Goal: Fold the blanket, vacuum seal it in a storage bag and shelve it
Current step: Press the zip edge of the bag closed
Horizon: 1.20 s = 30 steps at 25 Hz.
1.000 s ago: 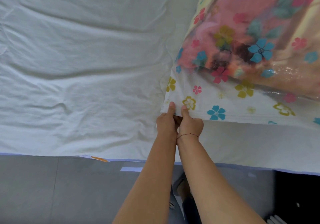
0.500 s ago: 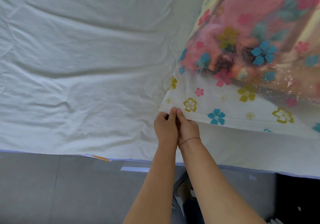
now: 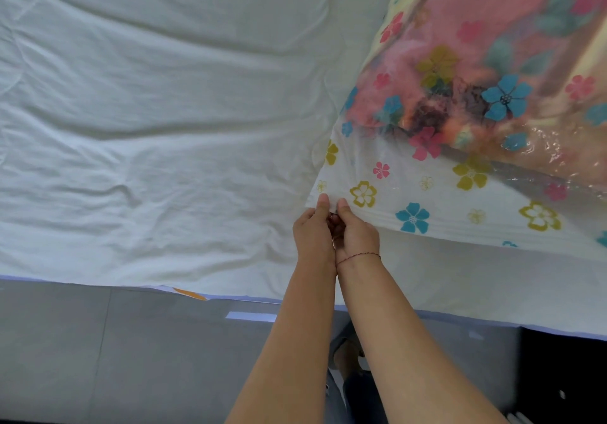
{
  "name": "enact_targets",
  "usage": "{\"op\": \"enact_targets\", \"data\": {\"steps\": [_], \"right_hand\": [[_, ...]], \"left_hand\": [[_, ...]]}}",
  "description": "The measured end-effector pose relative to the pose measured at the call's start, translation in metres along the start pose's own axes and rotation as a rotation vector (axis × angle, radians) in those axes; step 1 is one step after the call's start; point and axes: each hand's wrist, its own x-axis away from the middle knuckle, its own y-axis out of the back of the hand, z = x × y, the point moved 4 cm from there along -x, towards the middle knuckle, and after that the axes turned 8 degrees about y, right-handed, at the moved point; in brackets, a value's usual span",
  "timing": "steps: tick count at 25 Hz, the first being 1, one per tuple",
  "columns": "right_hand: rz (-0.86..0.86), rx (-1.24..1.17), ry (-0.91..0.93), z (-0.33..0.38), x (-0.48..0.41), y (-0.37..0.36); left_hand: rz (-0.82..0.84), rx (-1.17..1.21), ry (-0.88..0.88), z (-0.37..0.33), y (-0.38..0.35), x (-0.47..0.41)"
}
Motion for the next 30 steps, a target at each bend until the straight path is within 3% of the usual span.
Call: {"op": "enact_targets", "data": {"steps": [6,11,16,22,30], "right_hand": [[0.04,-0.055,-0.036,-0.003,-0.002,0.0],[0.115,0.033,0.057,-0.001,0.0,-0.007],[0.041,0.149,0.176,0.001,-0.007,-0.008],[0.05,-0.094,-0.015,-0.002,-0.006,-0.013],[0.107,-0.129,-0.072,-0.003,0.0,-0.016]], "left_hand": [[0.071,0.196,0.145,-0.001,-0.002,-0.001],[-0.003,-0.146,-0.071,-0.007,0.005,-0.011],[0.046,-0.225,-0.163,-0.015,0.002,-0.007],[0.023,-0.083,-0.024,-0.014,-0.006,-0.004],[0.088,0.126,0.11,-0.008,-0.003,-0.009]]}}
